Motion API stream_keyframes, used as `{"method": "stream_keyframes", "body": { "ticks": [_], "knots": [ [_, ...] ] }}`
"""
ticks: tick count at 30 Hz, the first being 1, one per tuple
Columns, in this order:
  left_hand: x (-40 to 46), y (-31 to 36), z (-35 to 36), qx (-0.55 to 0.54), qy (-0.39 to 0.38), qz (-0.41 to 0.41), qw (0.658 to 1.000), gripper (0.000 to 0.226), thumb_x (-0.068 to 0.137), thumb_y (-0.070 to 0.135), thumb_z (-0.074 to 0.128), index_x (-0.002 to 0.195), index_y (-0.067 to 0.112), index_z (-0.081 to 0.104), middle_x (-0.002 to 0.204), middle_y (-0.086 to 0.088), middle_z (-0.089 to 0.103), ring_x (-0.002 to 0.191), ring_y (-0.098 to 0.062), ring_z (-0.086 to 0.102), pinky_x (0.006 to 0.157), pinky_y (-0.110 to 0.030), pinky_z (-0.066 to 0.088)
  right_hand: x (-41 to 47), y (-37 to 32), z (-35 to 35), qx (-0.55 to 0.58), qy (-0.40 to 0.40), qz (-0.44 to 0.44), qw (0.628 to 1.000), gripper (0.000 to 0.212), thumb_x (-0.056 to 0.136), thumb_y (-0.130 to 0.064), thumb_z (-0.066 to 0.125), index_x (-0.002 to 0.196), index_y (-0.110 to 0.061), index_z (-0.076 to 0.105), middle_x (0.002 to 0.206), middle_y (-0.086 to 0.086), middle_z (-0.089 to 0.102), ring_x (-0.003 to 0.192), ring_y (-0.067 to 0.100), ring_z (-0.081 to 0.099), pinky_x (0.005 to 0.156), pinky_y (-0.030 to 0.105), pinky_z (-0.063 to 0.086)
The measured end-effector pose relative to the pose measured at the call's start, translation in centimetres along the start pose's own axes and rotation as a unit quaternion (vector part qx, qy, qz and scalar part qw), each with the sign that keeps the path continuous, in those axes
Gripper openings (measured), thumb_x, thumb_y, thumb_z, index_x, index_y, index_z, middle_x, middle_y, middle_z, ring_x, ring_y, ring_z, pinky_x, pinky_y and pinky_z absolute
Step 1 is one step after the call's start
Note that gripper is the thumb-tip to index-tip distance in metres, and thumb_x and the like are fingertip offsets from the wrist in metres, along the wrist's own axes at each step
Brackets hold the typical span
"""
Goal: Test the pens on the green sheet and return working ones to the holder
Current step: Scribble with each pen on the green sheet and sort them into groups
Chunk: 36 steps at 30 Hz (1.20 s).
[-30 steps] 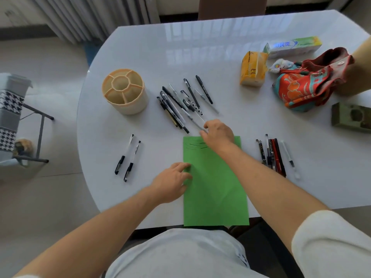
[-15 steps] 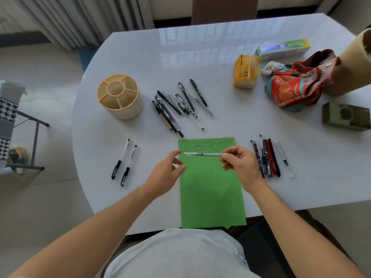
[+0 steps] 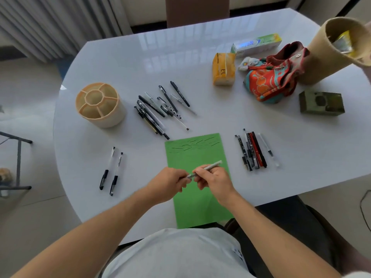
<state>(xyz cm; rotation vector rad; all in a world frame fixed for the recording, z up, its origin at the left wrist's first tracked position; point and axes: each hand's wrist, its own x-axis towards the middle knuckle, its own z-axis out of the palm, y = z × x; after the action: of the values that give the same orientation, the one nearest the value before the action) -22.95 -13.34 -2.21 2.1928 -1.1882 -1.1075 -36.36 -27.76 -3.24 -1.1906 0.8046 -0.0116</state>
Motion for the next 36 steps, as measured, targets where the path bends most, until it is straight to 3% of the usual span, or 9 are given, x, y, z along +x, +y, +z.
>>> {"method": "stream_keyframes", "body": {
  "ticks": [4, 8, 14, 22, 26, 29, 31, 33, 36],
  "knots": [
    [0.8, 0.4, -0.6, 0.097, 0.060, 0.010, 0.993, 0.031, 0.104, 0.031, 0.045, 0.087, 0.011, 0.063, 0.076, -0.003, 0.067, 0.068, -0.022, 0.062, 0.066, -0.037, 0.050, 1.3, -0.6, 0.7, -0.002, 0.083, -0.019, 0.996, 0.020, 0.095, -0.014, 0.066, 0.078, -0.006, 0.074, 0.067, 0.010, 0.071, 0.051, 0.017, 0.061, 0.049, 0.029, 0.053],
    [-0.4, -3.4, -1.8, 0.132, 0.122, -0.066, 0.981, 0.029, 0.104, 0.028, 0.046, 0.090, 0.010, 0.064, 0.085, -0.008, 0.068, 0.078, -0.031, 0.062, 0.068, -0.038, 0.046, 4.6, -2.7, -4.3, 0.025, 0.240, -0.030, 0.970, 0.018, 0.097, -0.017, 0.065, 0.083, -0.008, 0.072, 0.065, 0.004, 0.070, 0.052, 0.013, 0.063, 0.052, 0.030, 0.055],
    [-0.8, -5.3, -0.6, 0.122, 0.130, 0.022, 0.984, 0.025, 0.102, 0.033, 0.050, 0.103, 0.017, 0.070, 0.124, 0.001, 0.066, 0.110, -0.020, 0.063, 0.086, -0.034, 0.052, 6.7, -2.1, -4.8, -0.202, 0.148, -0.097, 0.963, 0.009, 0.093, -0.024, 0.066, 0.094, -0.028, 0.075, 0.084, -0.001, 0.077, 0.070, 0.016, 0.074, 0.070, 0.039, 0.062],
    [-0.2, -5.7, 2.1, 0.129, 0.067, 0.029, 0.989, 0.031, 0.104, 0.034, 0.045, 0.106, 0.015, 0.069, 0.154, -0.003, 0.043, 0.144, -0.019, 0.037, 0.120, -0.034, 0.029, 7.1, -0.9, -3.2, -0.348, 0.170, -0.143, 0.911, 0.015, 0.094, -0.016, 0.062, 0.100, -0.014, 0.075, 0.077, -0.001, 0.072, 0.066, 0.016, 0.066, 0.061, 0.030, 0.056],
    [-0.2, -5.7, 2.1, 0.121, 0.073, 0.022, 0.990, 0.032, 0.103, 0.036, 0.044, 0.101, 0.017, 0.069, 0.154, 0.000, 0.043, 0.145, -0.016, 0.036, 0.120, -0.033, 0.026, 7.2, -1.4, -4.6, -0.353, 0.221, -0.125, 0.900, 0.013, 0.095, -0.015, 0.058, 0.099, -0.012, 0.070, 0.080, 0.003, 0.072, 0.069, 0.017, 0.069, 0.058, 0.033, 0.060],
    [-0.1, -5.5, 1.9, 0.111, 0.077, 0.023, 0.991, 0.032, 0.103, 0.036, 0.045, 0.099, 0.017, 0.070, 0.151, -0.002, 0.048, 0.143, -0.017, 0.039, 0.118, -0.033, 0.029, 6.6, -2.0, -5.2, -0.313, 0.235, -0.115, 0.913, 0.010, 0.094, -0.015, 0.060, 0.089, -0.023, 0.063, 0.078, 0.001, 0.071, 0.068, 0.021, 0.071, 0.051, 0.024, 0.055],
    [-0.1, -5.4, 1.9, 0.094, 0.084, 0.024, 0.992, 0.029, 0.102, 0.035, 0.048, 0.097, 0.016, 0.070, 0.146, -0.004, 0.053, 0.139, -0.018, 0.044, 0.114, -0.033, 0.033, 5.9, -2.2, -5.0, -0.243, 0.231, -0.111, 0.936, 0.010, 0.094, -0.014, 0.061, 0.088, -0.021, 0.061, 0.080, 0.003, 0.073, 0.063, 0.022, 0.072, 0.055, 0.033, 0.059],
    [-0.1, -5.0, 1.9, 0.075, 0.107, 0.022, 0.991, 0.027, 0.101, 0.033, 0.051, 0.099, 0.014, 0.070, 0.136, -0.006, 0.061, 0.128, -0.020, 0.052, 0.107, -0.033, 0.041, 5.0, -2.1, -4.6, -0.158, 0.193, -0.100, 0.963, 0.005, 0.094, -0.010, 0.063, 0.092, -0.015, 0.064, 0.080, 0.007, 0.075, 0.062, 0.022, 0.071, 0.060, 0.039, 0.062],
    [0.0, -4.0, 1.6, 0.047, 0.147, 0.013, 0.988, 0.025, 0.100, 0.033, 0.053, 0.103, 0.017, 0.071, 0.114, 0.001, 0.069, 0.102, -0.015, 0.060, 0.090, -0.033, 0.051, 3.2, -1.8, -3.6, -0.059, 0.095, -0.073, 0.991, 0.001, 0.094, -0.005, 0.067, 0.094, -0.006, 0.068, 0.083, 0.013, 0.076, 0.068, 0.024, 0.071, 0.063, 0.032, 0.062]
  ]
}}
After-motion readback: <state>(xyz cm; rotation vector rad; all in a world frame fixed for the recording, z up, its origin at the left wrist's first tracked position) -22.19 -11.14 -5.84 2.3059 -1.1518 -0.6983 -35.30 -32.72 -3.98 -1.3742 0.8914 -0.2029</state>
